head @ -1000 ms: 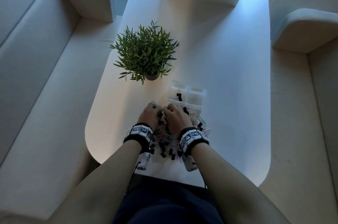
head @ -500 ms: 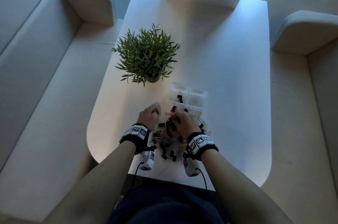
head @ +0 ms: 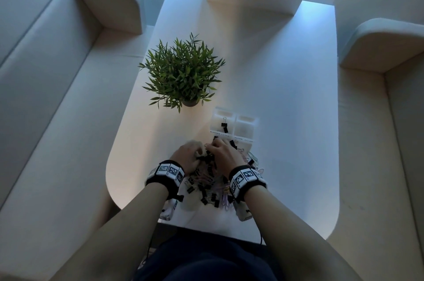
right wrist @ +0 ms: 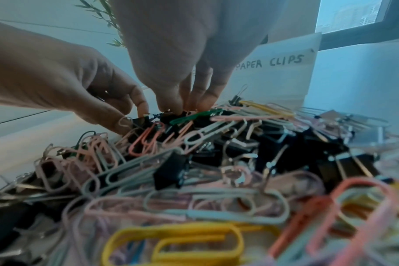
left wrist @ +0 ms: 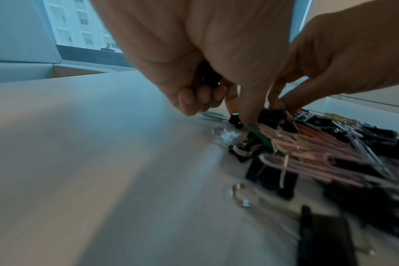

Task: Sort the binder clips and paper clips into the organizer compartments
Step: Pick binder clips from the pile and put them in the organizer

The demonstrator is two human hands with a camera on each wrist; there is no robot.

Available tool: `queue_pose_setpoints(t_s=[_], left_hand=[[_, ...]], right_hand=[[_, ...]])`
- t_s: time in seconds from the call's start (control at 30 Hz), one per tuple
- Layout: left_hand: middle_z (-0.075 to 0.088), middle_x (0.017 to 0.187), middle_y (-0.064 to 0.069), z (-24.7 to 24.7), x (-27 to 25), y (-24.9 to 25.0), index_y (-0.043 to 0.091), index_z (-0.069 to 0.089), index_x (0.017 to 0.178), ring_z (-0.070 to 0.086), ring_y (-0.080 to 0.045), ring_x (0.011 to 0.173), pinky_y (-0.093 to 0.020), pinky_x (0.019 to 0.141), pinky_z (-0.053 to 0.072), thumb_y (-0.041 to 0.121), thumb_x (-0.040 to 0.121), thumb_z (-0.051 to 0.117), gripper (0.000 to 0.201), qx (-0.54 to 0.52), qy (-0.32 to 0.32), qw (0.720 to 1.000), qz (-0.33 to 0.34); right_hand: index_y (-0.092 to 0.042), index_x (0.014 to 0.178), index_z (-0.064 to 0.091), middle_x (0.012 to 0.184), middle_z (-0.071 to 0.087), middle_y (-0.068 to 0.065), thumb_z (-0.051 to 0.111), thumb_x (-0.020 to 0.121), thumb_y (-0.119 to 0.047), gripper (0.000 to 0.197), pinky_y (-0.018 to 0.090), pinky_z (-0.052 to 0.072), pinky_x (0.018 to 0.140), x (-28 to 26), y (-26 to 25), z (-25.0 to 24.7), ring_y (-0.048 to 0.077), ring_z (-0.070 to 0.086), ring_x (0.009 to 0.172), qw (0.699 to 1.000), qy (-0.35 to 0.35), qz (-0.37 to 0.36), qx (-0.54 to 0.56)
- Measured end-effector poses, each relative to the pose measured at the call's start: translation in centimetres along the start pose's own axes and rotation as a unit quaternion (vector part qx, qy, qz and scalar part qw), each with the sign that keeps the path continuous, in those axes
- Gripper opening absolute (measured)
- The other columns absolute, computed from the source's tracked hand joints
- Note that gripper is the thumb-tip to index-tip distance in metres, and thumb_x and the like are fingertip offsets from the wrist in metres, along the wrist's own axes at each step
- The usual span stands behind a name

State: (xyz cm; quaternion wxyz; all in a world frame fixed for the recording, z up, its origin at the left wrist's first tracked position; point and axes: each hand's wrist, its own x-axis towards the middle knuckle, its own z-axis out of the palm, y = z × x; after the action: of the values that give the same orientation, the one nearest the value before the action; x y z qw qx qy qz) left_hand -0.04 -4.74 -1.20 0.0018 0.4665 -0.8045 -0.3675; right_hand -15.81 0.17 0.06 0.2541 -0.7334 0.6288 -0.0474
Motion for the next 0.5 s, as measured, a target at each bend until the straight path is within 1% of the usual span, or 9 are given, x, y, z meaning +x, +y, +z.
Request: queue_pose_setpoints(t_s=[0.07,0.1,0.17,0.27,0.3,0.4,0.43,0.5], left_hand=[[0.059,0.1,-0.013,0.0,0.1,-0.3,0.008,0.059,0.088,0.058,-0.029,0.086,-0.037,0.077,0.051,0.009,0.073,0.063,0.016,0.011,0.01,1.0,-0.007],[0.058,0.1,-0.013,0.0,0.1,-0.4,0.008,0.058,0.087,0.058,-0.03,0.086,-0.038,0.077,0.051,0.01,0.073,0.064,0.015,0.012,0.011,1.0,-0.012],[0.055,0.096,-0.012,0.0,0.0,-0.5,0.009,0.054,0.084,0.056,-0.031,0.083,-0.039,0.073,0.049,0.012,0.075,0.062,0.013,0.012,0.01,1.0,-0.02],[0.05,0.091,-0.011,0.0,-0.2,-0.6,0.009,0.047,0.081,0.052,-0.03,0.078,-0.037,0.069,0.045,0.012,0.077,0.06,0.014,0.003,0.013,0.999,-0.034],[0.048,0.088,-0.01,0.0,-0.2,-0.6,0.01,0.045,0.079,0.05,-0.028,0.075,-0.034,0.067,0.042,0.011,0.077,0.059,0.014,-0.004,0.018,0.999,-0.036],[0.047,0.079,-0.007,-0.3,-0.6,-0.4,0.012,0.041,0.073,0.044,-0.023,0.069,-0.028,0.061,0.033,0.006,0.077,0.058,0.018,-0.056,0.051,0.996,-0.055],[0.048,0.075,-0.007,-0.6,-0.7,-0.5,0.011,0.042,0.073,0.043,-0.023,0.067,-0.029,0.057,0.032,0.005,0.077,0.057,0.017,-0.078,0.061,0.992,-0.075],[0.051,0.066,-0.005,-1.0,-0.8,-0.8,0.01,0.044,0.072,0.043,-0.023,0.06,-0.029,0.054,0.033,0.008,0.081,0.054,0.015,-0.12,0.068,0.982,-0.127]], right_hand=[[-0.011,0.119,0.056,0.112,0.054,0.013,0.051,0.083,0.002,0.038,0.039,0.052,0.085,0.3,0.0,0.0,0.029,0.051,0.103,1.0,-0.002,0.005,0.001],[-0.01,0.117,0.056,0.112,0.053,0.013,0.051,0.082,0.003,0.038,0.038,0.052,0.084,0.4,0.0,-0.1,0.029,0.051,0.103,1.0,-0.004,0.007,0.003],[-0.009,0.111,0.058,0.11,0.053,0.014,0.05,0.08,0.006,0.035,0.037,0.052,0.082,0.6,0.2,-0.1,0.03,0.052,0.101,1.0,-0.009,0.012,0.008],[-0.007,0.104,0.057,0.107,0.052,0.014,0.047,0.077,0.01,0.034,0.037,0.053,0.076,0.9,0.2,-0.1,0.032,0.056,0.093,1.0,-0.014,0.013,0.009],[-0.008,0.106,0.056,0.108,0.052,0.014,0.046,0.076,0.01,0.036,0.038,0.054,0.074,0.9,0.1,-0.2,0.033,0.058,0.09,1.0,-0.016,0.01,0.008],[-0.017,0.121,0.047,0.11,0.051,0.013,0.042,0.076,0.012,0.054,0.041,0.056,0.069,0.9,0.1,-0.3,0.031,0.06,0.083,1.0,-0.026,0.003,-0.003],[-0.019,0.123,0.046,0.107,0.05,0.013,0.043,0.078,0.013,0.056,0.041,0.056,0.067,0.9,0.2,-0.3,0.031,0.06,0.08,0.999,-0.03,-0.003,-0.016],[-0.017,0.12,0.049,0.103,0.05,0.014,0.047,0.08,0.012,0.049,0.041,0.057,0.066,0.9,0.3,0.0,0.031,0.06,0.078,0.999,-0.031,-0.012,-0.028]])
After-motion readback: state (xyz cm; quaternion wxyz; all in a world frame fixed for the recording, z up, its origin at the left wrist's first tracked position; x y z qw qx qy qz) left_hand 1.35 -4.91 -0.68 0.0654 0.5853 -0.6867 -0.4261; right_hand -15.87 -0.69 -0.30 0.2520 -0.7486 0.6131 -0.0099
